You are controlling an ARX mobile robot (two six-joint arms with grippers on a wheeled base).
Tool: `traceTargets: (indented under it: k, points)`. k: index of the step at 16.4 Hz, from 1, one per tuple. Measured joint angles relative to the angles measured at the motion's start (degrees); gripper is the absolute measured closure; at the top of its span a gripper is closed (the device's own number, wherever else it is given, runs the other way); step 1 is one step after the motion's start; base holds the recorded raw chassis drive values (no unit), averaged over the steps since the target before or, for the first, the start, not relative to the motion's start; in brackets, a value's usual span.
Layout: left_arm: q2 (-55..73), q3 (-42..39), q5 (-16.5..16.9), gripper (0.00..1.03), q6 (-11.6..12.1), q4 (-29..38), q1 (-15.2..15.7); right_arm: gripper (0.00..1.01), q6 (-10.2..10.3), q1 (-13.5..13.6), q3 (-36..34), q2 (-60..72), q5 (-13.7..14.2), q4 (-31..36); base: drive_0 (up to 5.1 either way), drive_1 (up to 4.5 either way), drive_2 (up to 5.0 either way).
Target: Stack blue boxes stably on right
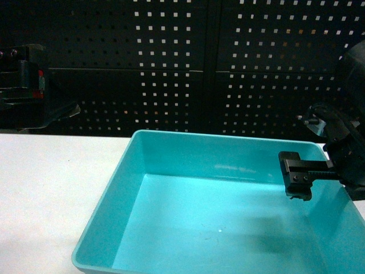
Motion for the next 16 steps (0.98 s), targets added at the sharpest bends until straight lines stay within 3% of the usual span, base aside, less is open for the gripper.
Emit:
traceTargets:
  k: [6,7,14,16]
  points:
    - [0.0,0.0,-0.09,0.05,0.0,0.0,0.0,0.03,0.0,0.0,-0.68,2.23,0.2,0.61,0.0,0.0,0.0]
    - [0.0,0.0,-0.07,0.05,0.0,0.0,0.0,0.07,0.02,0.0,-0.68,2.6,0.09,0.76,0.0,0.0,0.0]
    - [0.0,0.0,-0.04,0.05,0.0,0.0,0.0,0.79,0.04,-0.07,-1.2,3.3,-0.22,0.63,0.0,0.0,0.0]
    - [0.0,0.0,-0.04,0.05,0.0,0.0,0.0,0.92,1.66,-0.37,-1.2,3.28,0.17,0.48,0.0,0.0,0.0]
